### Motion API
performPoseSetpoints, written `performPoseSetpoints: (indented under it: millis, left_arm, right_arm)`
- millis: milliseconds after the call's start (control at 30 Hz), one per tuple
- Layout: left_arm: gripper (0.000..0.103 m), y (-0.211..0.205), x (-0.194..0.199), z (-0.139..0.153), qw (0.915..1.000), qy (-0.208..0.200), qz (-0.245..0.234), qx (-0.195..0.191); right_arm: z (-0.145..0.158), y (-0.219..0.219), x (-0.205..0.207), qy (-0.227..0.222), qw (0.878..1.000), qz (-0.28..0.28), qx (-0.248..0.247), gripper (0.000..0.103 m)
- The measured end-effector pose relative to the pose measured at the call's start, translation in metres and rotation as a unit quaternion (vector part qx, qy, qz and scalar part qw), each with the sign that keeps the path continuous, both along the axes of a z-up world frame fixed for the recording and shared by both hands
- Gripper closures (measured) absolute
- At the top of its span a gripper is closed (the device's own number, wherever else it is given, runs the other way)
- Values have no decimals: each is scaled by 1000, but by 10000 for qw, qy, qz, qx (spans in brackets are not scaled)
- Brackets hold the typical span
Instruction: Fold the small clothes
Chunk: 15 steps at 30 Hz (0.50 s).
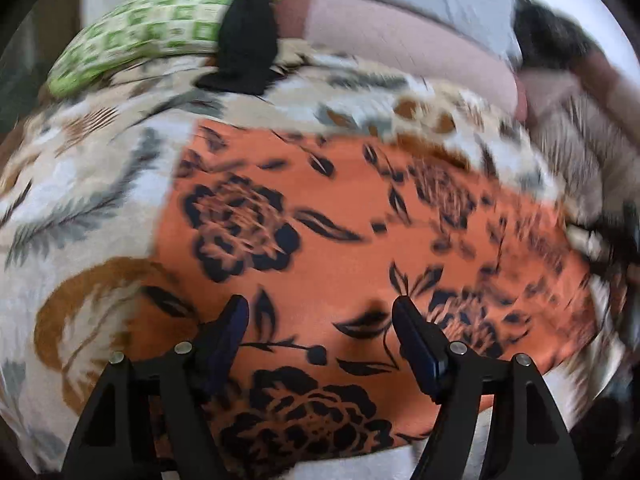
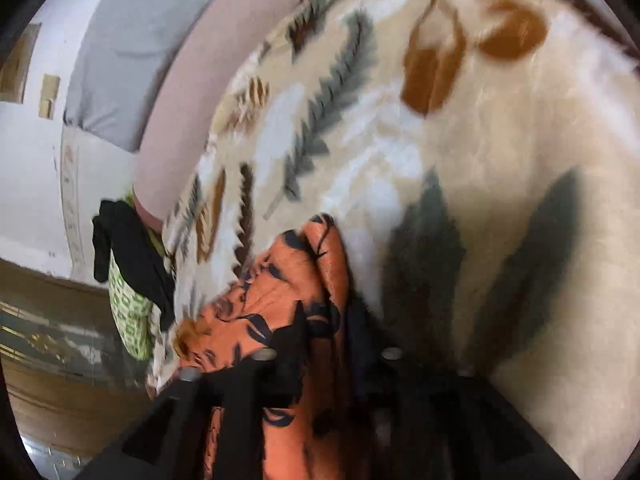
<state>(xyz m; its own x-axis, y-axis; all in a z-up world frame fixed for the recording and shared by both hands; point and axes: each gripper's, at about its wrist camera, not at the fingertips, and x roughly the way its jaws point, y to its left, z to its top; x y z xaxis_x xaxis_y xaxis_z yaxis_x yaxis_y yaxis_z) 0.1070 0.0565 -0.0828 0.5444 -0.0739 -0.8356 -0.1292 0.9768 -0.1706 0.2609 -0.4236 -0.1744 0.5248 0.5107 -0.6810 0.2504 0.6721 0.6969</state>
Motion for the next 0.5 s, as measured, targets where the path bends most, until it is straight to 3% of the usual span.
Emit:
performPoseSetpoints:
  millis: [33, 100, 233, 267, 300, 333, 400, 500]
  left_arm:
    - [29, 12, -6, 11, 9996, -145, 213, -87]
    - [28, 32, -19, 24, 9983, -312, 472, -170]
    - [29, 63, -38, 19, 9954, -145, 858, -408]
    - [34, 68, -39, 7, 9952, 112, 873, -431]
    - [67, 70, -37, -6, 9940, 413, 872, -506]
    - [74, 76, -37, -20, 9904, 729, 980, -640]
    - [83, 87, -43, -14, 9856, 570, 1160, -1087]
    - [82, 90, -48, 15, 9870, 241, 951, -1270]
  right_arm:
    - [15, 0, -9, -142, 9995, -71, -271, 51]
    - [40, 1, -25, -473, 9977, -37, -484, 51]
    - [80, 52, -63, -989, 9885, 1128, -194, 46]
    - [79, 65, -70, -1011, 9842, 1450, -112, 43]
    - [71, 80, -77, -971, 9792, 1783, -23, 40]
    - [61, 88, -81, -858, 9785, 1877, -47, 37]
    - [16, 99, -79, 37, 9820, 1838, -434, 37]
    - [21, 97, -85, -257, 9850, 1666, -370, 39]
